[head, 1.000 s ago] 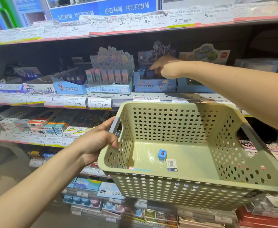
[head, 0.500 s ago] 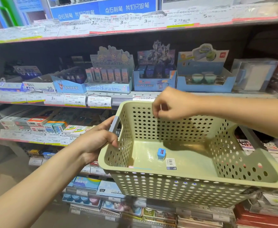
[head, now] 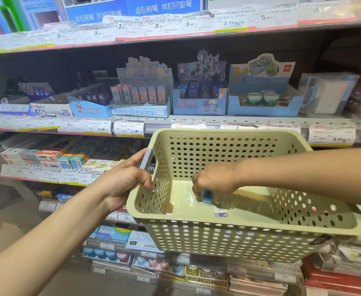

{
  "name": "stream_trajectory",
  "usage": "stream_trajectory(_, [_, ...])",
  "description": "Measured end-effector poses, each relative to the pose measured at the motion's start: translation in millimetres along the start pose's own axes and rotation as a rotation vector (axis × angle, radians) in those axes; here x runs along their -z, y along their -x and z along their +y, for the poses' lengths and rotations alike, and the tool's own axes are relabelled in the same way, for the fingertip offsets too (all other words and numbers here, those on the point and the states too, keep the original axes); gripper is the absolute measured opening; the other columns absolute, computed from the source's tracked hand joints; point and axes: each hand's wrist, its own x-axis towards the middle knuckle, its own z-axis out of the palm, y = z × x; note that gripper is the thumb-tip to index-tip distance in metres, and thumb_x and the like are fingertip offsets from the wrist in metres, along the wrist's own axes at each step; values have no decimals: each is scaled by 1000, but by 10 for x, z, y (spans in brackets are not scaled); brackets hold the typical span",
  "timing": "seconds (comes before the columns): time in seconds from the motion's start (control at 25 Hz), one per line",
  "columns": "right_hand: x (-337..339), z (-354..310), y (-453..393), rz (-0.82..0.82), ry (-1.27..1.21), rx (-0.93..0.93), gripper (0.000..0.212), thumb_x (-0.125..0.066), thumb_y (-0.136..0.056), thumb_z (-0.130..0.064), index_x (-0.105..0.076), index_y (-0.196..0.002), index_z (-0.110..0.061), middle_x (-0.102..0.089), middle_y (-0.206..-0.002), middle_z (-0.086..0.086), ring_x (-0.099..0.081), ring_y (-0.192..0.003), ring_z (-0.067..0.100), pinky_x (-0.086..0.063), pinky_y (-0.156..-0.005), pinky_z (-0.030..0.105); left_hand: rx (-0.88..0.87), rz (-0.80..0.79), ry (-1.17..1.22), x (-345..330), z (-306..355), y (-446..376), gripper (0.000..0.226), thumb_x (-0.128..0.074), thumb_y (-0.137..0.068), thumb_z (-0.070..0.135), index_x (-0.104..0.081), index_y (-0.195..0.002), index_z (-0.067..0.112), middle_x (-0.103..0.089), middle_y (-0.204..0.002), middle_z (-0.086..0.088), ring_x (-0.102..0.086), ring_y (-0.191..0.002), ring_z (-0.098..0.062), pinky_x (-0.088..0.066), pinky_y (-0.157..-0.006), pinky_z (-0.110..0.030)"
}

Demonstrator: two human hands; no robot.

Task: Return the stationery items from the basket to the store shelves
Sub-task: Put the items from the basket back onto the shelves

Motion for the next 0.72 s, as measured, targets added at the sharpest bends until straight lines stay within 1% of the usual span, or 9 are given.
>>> stream_trajectory(0.08, [-41,-6,-27,17,27,11,37,-61,-83,-9,-58,-118,-19,-56,-117,2,-58,-101,24,-36,-64,27,1,4,7,-6,1,14,79,-27,-68,-25,-63,-108,32,-62,-82,-18,-60,-54,-28,-53,-52,-38])
stream_trajectory(0.16, [-76,10,-56,30,39,14,29,-57,-84,-7,-60,-112,-15,-61,-111,4,-59,-97,24,-33,-62,26,4,0,11,-16,2,25,78,-26,-69,-25,-63,-108,32,-61,-81,-18,-60,-51,-28,-53,-45,-36])
stream_trajectory(0.28, [-69,49,-58,28,7,12,16,-59,-85,-12,-60,-100,-14,-63,-102,6,-59,-91,25,-33,-62,27,0,-1,17,-27,4,42,77,-25,-69,-25,-61,-111,29,-63,-67,-14,-59,-45,-25,-51,-42,-32])
stream_trajectory(0.36, [62,101,22,72,-145,-5,11,-61,-85,-19,-60,-95,-15,-62,-97,4,-57,-83,22,-37,-63,28,3,1,23,-24,9,53,77,-25,-70,-25,-60,-113,28,-61,-62,-15,-58,-41,-25,-50,-39,-31])
stream_trajectory(0.4, [152,149,80,104,-267,-17,13,-62,-85,-20,-61,-97,-13,-63,-97,4,-57,-83,22,-43,-65,31,7,4,29,-25,11,58,77,-25,-70,-25,-60,-113,28,-60,-61,-15,-57,-40,-25,-49,-38,-30])
stream_trajectory(0.48, [337,289,207,198,-513,-33,18,-60,-88,-18,-62,-103,-8,-67,-101,5,-63,-87,20,-52,-76,31,13,11,35,-26,13,58,77,-25,-70,-25,-59,-114,28,-60,-59,-16,-57,-39,-26,-48,-37,-29])
stream_trajectory(0.52, [427,368,272,261,-602,-33,20,-58,-90,-18,-63,-106,-8,-68,-101,5,-64,-87,18,-53,-77,28,16,13,34,-27,12,60,77,-25,-70,-25,-59,-114,28,-60,-60,-16,-57,-40,-26,-49,-37,-30])
stream_trajectory(0.6, [588,516,393,391,-686,-44,24,-54,-92,-19,-62,-112,-8,-68,-101,2,-65,-84,12,-54,-75,20,15,21,29,-26,5,64,79,-25,-70,-25,-59,-117,28,-61,-63,-16,-58,-42,-26,-49,-39,-30])
stream_trajectory(0.72, [780,713,520,589,-733,-115,26,-54,-93,-20,-62,-116,-11,-66,-102,-4,-65,-87,11,-52,-79,21,20,45,22,-13,-6,60,82,-26,-69,-24,-58,-120,30,-63,-63,-15,-59,-42,-26,-48,-38,-29])
